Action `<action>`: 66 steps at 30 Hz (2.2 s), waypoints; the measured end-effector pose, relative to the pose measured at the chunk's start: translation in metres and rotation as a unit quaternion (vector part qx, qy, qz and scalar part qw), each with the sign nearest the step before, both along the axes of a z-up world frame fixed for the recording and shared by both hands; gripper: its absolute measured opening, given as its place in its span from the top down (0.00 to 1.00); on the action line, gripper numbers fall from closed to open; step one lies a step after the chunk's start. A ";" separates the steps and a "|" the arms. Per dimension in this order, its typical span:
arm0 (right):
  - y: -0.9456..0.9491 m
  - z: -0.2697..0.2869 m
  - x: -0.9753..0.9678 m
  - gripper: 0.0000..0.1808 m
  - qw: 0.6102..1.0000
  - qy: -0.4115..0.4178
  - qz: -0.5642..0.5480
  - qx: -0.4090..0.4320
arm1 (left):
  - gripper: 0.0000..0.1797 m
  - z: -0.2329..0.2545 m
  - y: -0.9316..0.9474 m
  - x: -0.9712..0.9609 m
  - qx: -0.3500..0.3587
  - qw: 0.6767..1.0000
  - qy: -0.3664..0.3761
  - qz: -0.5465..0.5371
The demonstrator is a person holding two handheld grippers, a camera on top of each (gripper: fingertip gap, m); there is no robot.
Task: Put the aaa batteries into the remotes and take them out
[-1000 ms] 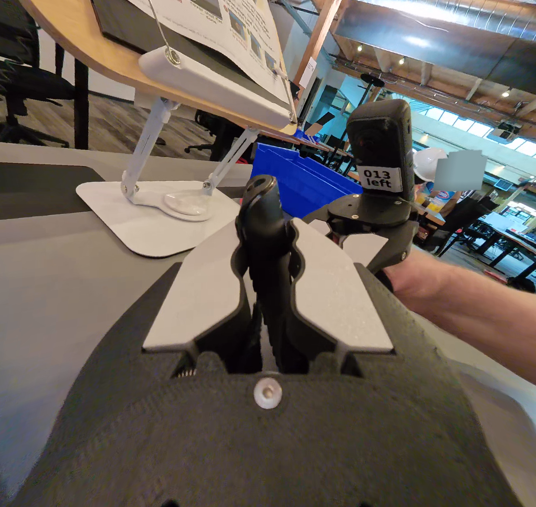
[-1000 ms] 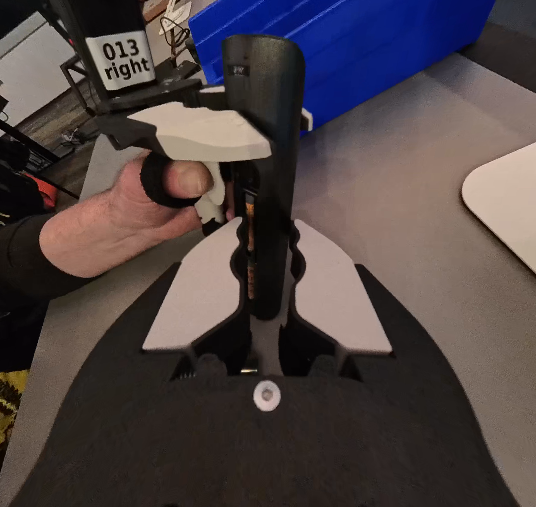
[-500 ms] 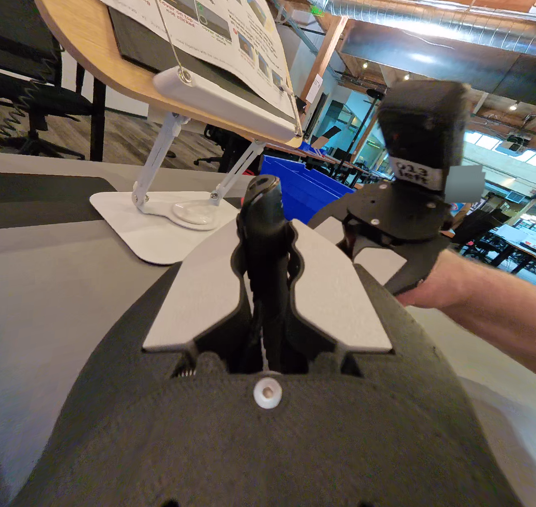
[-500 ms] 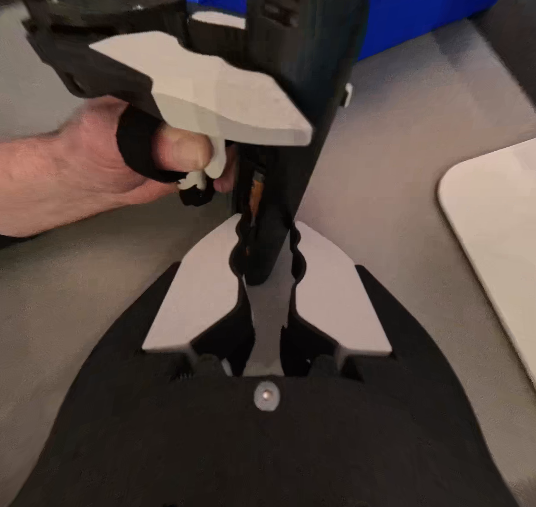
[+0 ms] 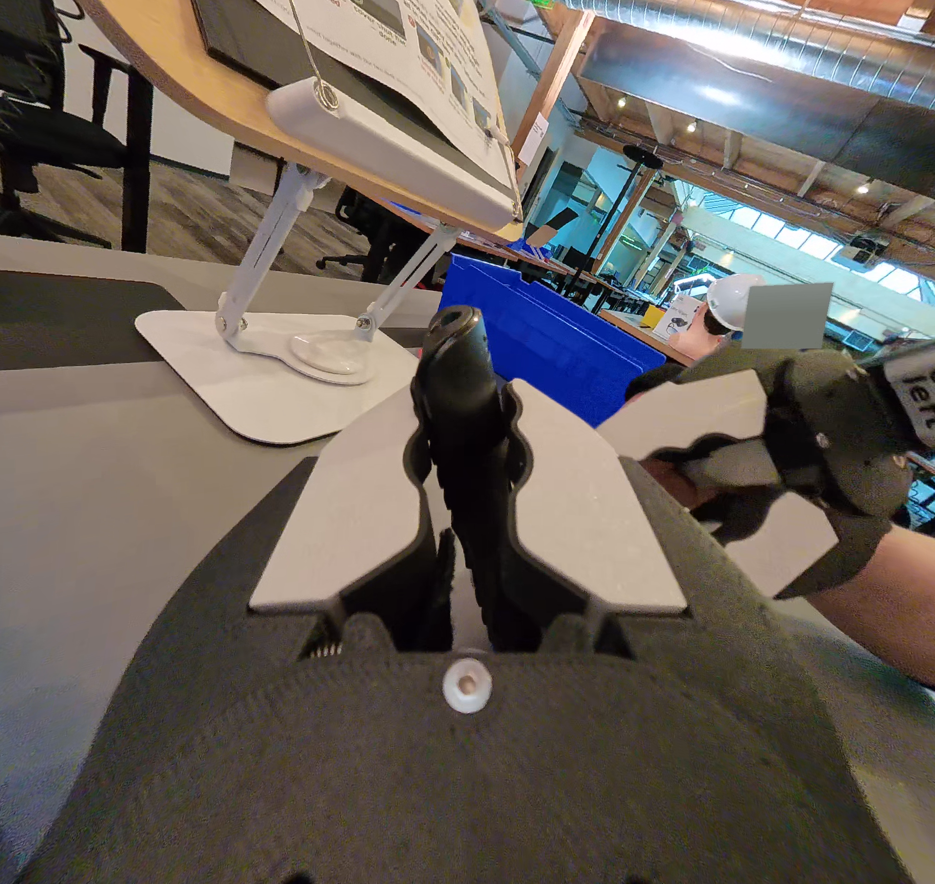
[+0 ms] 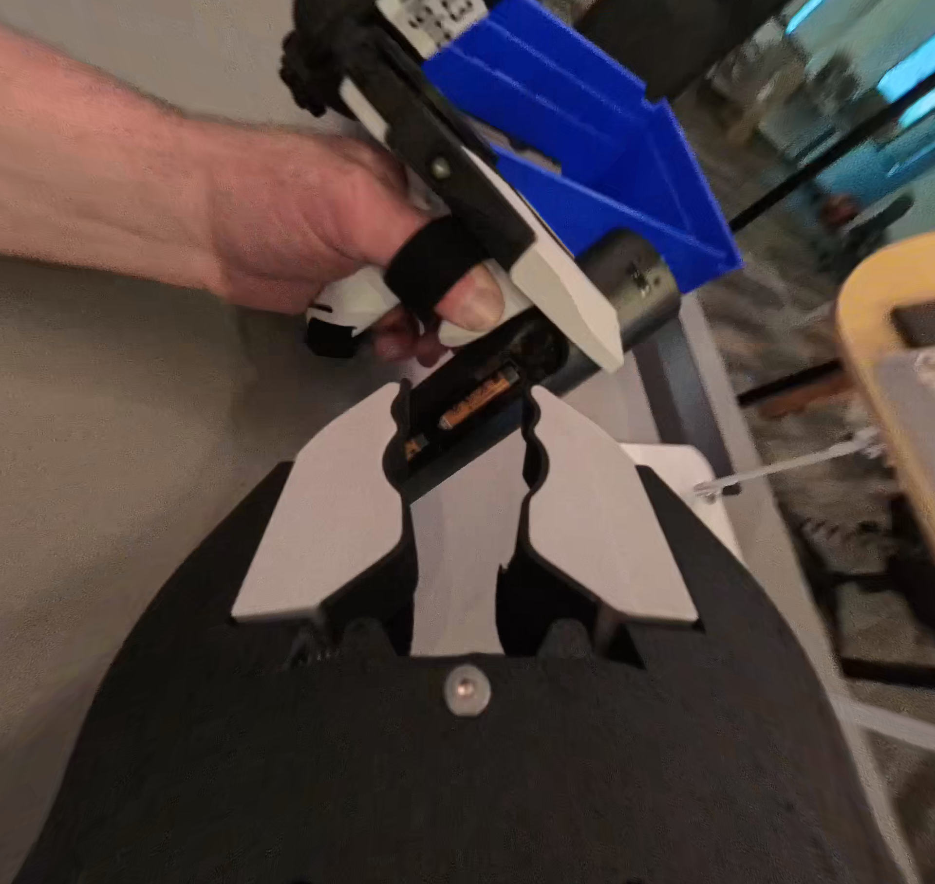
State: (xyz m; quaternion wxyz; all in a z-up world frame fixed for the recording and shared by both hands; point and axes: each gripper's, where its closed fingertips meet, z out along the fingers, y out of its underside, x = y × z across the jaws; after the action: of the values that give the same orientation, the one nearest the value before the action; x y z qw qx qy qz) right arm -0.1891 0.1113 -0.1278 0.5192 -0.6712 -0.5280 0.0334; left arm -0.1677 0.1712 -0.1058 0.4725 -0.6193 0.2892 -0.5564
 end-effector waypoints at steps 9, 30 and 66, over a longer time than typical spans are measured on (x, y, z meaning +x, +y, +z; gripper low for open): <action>0.012 -0.021 0.004 0.76 0.982 -0.149 0.025 0.112 | 0.85 -0.003 -0.002 0.005 -0.008 1.000 0.007 -0.009; -0.008 -0.027 0.024 0.69 0.996 -0.016 0.022 -0.084 | 0.85 -0.004 0.001 0.004 -0.015 1.000 -0.016 -0.012; -0.027 -0.072 0.024 0.71 0.978 -0.195 0.005 0.076 | 0.85 -0.025 0.010 0.014 -0.124 0.992 0.013 -0.001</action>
State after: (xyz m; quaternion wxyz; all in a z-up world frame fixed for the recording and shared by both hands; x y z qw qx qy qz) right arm -0.1652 0.0848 -0.1998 0.4556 -0.6210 -0.6232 -0.1356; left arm -0.1533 0.1809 -0.1304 0.3874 -0.6802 0.2247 -0.5804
